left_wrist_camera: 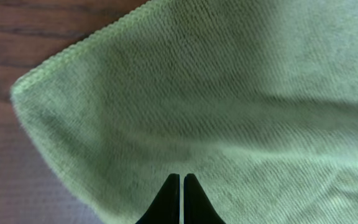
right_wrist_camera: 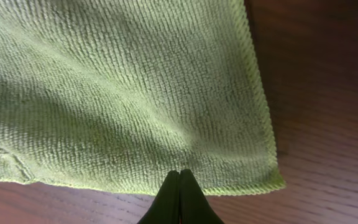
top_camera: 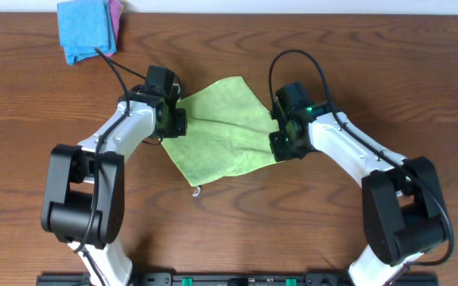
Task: Fold the cloth
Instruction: 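Lower the stretched cloth flat onto the table with both grippers and release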
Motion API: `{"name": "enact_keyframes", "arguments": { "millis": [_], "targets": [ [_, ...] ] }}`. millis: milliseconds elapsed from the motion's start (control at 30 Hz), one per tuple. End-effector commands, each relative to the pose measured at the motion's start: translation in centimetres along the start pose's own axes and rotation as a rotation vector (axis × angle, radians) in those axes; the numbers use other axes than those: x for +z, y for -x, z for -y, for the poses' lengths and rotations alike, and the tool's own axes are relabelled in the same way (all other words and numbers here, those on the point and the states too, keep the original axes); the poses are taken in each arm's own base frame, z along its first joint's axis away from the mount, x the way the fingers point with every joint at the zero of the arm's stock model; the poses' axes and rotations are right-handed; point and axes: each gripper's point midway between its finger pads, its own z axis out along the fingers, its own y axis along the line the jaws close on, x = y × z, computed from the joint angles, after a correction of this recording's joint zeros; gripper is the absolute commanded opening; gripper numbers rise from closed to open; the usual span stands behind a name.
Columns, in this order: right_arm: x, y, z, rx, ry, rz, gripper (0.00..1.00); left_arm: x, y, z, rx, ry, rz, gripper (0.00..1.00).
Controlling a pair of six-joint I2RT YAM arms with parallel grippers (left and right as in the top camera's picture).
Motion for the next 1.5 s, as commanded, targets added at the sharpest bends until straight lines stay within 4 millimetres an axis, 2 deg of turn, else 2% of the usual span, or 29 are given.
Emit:
{"name": "enact_keyframes", "arguments": {
  "millis": [0,233,367,433,667,833,933,1100,1267,1367,1467],
  "targets": [
    [0.9,-0.9,-0.3,0.021,0.010,-0.024,0.01,1.6,-0.5,-0.1,-0.004,0.003,-0.023,0.06],
    [2.2,-1.4,-0.2,0.045,0.014,-0.001,0.02,3.6,-0.2,-0.4,-0.003,0.007,-0.017,0.06],
    [2.9,-2.6,-0.6,0.053,0.013,-0.029,0.01,4.3,0.1,-0.4,-0.001,0.008,-0.005,0.06],
    [3.0,-3.2,-1.3,0.053,0.018,-0.044,0.02,4.3,0.9,-0.2,0.016,0.001,0.029,0.06],
    [3.2,-5.4,-6.1,0.003,0.070,-0.095,0.02,3.9,4.2,0.5,0.051,-0.023,0.161,0.05],
    [3.3,-6.7,-7.9,-0.038,0.066,-0.123,0.01,3.6,5.8,0.8,0.078,-0.033,0.228,0.06],
    [3.2,-7.0,-7.8,-0.033,0.059,-0.134,0.01,3.6,5.9,0.8,0.104,-0.030,0.233,0.06],
    [3.1,-7.0,-4.5,0.014,-0.045,-0.146,0.01,3.3,7.1,0.6,0.134,-0.008,0.283,0.06],
    [2.9,-7.3,-2.7,0.076,-0.053,-0.178,0.01,2.8,8.5,1.0,0.139,-0.018,0.344,0.06],
    [2.8,-7.3,-2.6,0.081,-0.052,-0.183,0.01,2.8,8.5,1.1,0.139,-0.022,0.348,0.06],
    [2.2,-6.5,-3.8,0.083,0.010,-0.167,0.01,2.7,8.5,1.1,0.137,-0.023,0.342,0.06]
  ]
}}
